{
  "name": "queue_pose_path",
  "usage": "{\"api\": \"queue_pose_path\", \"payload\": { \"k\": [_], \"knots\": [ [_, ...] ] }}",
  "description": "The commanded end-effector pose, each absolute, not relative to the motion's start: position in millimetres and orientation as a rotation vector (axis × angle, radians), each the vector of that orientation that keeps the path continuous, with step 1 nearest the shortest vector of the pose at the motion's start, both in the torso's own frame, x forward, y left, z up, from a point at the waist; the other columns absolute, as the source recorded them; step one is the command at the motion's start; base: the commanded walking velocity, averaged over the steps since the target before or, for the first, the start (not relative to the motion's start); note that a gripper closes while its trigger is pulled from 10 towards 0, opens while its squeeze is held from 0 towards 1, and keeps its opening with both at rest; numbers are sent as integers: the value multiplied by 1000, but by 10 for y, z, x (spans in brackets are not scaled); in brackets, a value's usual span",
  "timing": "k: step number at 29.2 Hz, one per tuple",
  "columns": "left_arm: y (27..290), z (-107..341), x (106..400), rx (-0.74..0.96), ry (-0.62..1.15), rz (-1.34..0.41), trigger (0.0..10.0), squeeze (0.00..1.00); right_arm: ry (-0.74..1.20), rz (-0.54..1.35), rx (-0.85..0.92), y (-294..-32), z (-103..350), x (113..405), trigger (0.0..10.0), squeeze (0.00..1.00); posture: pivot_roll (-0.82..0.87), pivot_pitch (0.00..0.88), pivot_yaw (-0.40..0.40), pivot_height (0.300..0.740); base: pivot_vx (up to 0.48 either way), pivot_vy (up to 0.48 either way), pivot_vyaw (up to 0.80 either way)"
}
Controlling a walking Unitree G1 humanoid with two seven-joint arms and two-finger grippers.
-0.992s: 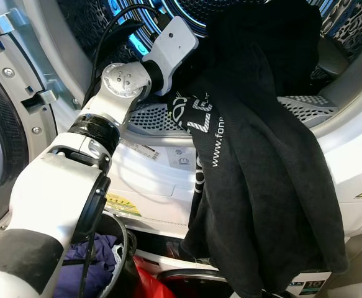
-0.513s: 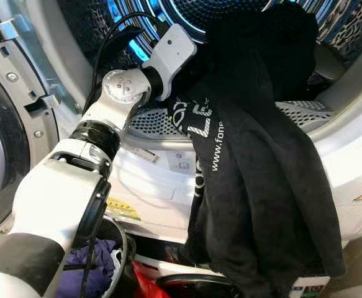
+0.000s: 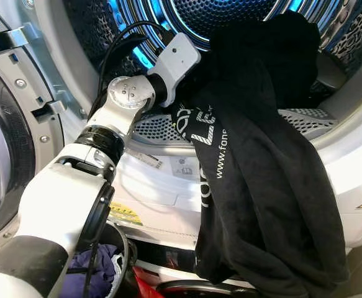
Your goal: Clothes washing
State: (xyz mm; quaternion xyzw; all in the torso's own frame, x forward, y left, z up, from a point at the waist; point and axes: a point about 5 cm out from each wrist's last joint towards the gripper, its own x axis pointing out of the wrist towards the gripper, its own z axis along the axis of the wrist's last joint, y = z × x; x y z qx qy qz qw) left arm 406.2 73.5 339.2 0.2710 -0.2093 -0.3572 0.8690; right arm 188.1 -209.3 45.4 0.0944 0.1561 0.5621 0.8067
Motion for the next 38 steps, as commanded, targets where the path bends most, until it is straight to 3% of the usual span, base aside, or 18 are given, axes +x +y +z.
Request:
{"api": "queue_pose_path", "payload": {
  "k": [1,11,23,29,38],
  "knots": [
    [766,2899,4088,599,-255,-834,10000,0,181,1129,210,-2129,707,2016,10000,0,-8,0,138,740,0,0,0],
    [770,2851,4085,568,-249,-837,10000,0,-59,1036,251,-2235,1117,2133,10000,0,-7,0,140,740,0,0,0],
    [813,2738,4086,587,-207,-841,10000,0,-391,1178,353,-2138,1900,2027,10000,0,-24,0,161,740,0,0,0],
    [781,2723,4081,562,-213,-845,10000,0,-557,1197,225,-1960,2374,2155,10000,0,-36,0,167,740,0,0,0],
    [615,2772,4003,465,-311,-942,10000,0,-694,1313,60,-1279,2863,2387,10000,0,-15,0,163,740,0,0,0]
  ]
}}
